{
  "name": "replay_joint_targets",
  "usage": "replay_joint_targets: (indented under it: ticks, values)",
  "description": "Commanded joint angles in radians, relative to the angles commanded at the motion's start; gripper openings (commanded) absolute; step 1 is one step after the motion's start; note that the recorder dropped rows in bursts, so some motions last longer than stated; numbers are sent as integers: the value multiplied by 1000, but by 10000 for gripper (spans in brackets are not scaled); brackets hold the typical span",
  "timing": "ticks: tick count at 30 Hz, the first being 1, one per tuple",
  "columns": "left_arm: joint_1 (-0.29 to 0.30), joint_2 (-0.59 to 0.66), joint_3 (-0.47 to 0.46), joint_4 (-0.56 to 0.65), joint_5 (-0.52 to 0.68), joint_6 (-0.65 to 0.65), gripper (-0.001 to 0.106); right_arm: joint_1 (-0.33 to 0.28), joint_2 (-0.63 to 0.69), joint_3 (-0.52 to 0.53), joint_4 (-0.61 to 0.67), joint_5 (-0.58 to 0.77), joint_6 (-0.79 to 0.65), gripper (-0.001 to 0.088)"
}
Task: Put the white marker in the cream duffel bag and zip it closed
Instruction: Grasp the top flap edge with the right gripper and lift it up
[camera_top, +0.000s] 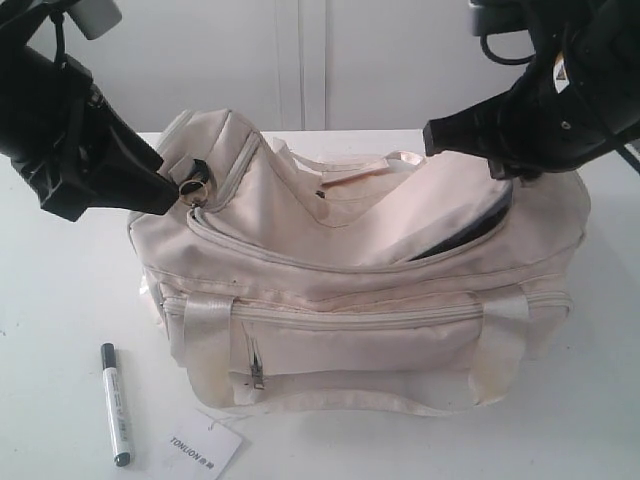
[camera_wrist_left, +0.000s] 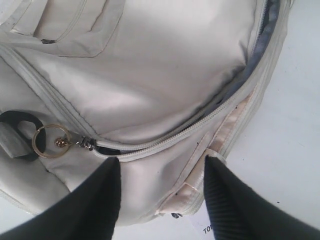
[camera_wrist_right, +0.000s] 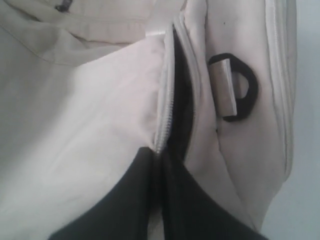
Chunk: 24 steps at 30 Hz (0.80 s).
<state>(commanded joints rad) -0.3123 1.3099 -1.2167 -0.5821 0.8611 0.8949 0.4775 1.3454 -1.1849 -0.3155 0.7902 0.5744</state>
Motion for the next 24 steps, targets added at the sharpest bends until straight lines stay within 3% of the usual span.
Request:
replay_joint_targets:
  ticks: [14, 24]
  values:
    - [0, 0, 0, 0, 0, 2, 552, 0, -17, 0, -184, -131, 447, 54]
    - [0, 9, 0, -7, -11, 60, 552, 0, -17, 0, -198, -234, 718, 54]
